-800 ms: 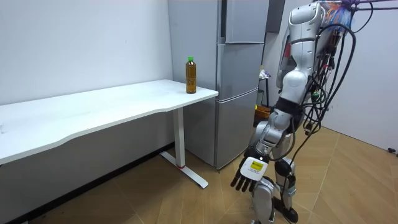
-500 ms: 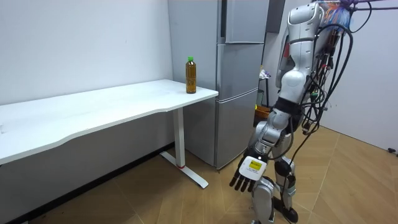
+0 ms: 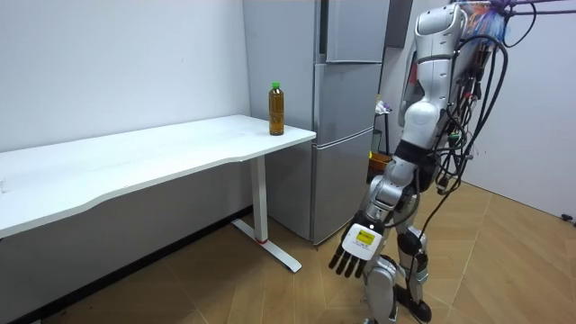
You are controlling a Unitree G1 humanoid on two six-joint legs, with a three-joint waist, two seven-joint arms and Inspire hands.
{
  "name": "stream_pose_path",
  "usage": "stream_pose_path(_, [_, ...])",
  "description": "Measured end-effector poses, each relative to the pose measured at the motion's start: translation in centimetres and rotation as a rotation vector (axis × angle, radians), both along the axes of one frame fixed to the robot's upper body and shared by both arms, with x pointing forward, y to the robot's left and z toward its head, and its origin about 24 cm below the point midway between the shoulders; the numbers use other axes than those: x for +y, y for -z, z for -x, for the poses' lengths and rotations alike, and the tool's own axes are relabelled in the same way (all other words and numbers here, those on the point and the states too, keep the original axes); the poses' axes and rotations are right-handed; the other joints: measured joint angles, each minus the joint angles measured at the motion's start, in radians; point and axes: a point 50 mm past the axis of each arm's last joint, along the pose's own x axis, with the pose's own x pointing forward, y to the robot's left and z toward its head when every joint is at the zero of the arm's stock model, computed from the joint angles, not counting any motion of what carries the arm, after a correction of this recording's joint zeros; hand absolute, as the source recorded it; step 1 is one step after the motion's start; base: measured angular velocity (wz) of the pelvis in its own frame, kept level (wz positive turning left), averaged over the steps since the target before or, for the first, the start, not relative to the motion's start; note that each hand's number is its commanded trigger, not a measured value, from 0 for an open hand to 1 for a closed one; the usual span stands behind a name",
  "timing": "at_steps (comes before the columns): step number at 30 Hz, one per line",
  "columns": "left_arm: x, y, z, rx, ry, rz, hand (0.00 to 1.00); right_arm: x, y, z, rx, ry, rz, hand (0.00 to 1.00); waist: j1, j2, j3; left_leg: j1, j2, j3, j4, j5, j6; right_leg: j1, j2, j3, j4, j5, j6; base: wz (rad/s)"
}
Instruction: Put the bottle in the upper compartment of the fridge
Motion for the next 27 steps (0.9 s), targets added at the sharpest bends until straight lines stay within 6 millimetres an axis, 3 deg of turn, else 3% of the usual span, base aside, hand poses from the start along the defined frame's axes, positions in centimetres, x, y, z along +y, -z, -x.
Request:
stream_pose_path(9, [-0.2,0.0,-0.2,0.002,-0.019,-0.025,0.00,-0.1,0.0,0.0,-0.005,0.006,0.004,0.00,-0.002,0.007,-0.0008,0.003,0.001,0.000,0.001,0.000,0.000,0.001,0.000,0.001,0.009,0.000,0.000,0.00])
stream_pose_path(16, [0.3,-0.2,-2.1,-0.042,-0.036,-0.084,0.00,-0.3,-0.1,-0.3,-0.020,-0.042,0.024,0.00,-0.002,0.023,-0.0023,0.003,0.003,0.000,0.006,0.000,0.000,0.003,0.000,0.003,0.018,0.001,-0.001,0.00])
stream_pose_path(22, [2.9,-3.2,-8.7,-0.331,-0.079,-0.252,0.00,-0.9,-0.3,-0.5,-0.026,-0.049,0.041,0.00,0.002,0.036,0.0049,0.004,0.005,-0.001,0.009,0.000,0.001,0.003,0.001,0.011,0.027,0.002,-0.002,-0.01])
stream_pose_path(27, [4.3,-7.5,-14.5,-0.617,-0.122,-0.370,0.00,-1.1,-0.4,-0.6,-0.045,-0.052,0.058,0.00,-0.002,0.048,0.0029,0.005,0.004,0.006,0.007,0.001,0.001,-0.004,0.002,0.019,0.024,0.001,-0.002,-0.03])
